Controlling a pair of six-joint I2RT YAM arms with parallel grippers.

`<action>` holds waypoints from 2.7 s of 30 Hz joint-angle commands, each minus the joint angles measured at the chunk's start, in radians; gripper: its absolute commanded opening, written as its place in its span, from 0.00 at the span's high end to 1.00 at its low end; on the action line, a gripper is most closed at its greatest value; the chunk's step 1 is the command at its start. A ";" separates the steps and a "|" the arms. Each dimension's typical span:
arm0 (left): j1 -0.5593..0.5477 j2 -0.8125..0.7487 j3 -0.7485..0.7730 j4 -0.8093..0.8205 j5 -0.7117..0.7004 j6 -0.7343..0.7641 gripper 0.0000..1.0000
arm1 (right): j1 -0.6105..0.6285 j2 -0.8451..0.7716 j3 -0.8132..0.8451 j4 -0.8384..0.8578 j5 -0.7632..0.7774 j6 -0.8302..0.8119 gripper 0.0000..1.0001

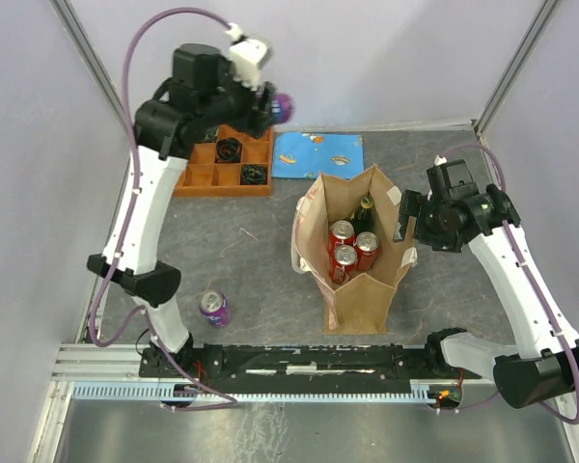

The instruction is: Place the beverage into the canvas bag

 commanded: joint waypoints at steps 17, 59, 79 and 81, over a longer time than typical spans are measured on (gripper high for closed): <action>-0.679 0.117 -0.170 0.041 0.211 0.115 0.97 | -0.001 -0.260 0.280 -0.181 0.487 0.094 0.01; -0.791 0.402 -0.419 0.044 0.147 0.227 0.97 | -0.001 -0.399 0.206 -0.285 0.538 0.143 0.01; -0.789 0.387 -0.490 0.105 0.145 0.227 0.01 | 0.000 -0.370 0.201 -0.265 0.538 0.132 0.01; -0.789 0.357 -0.477 0.125 0.151 0.217 0.01 | -0.001 -0.370 0.202 -0.265 0.537 0.134 0.01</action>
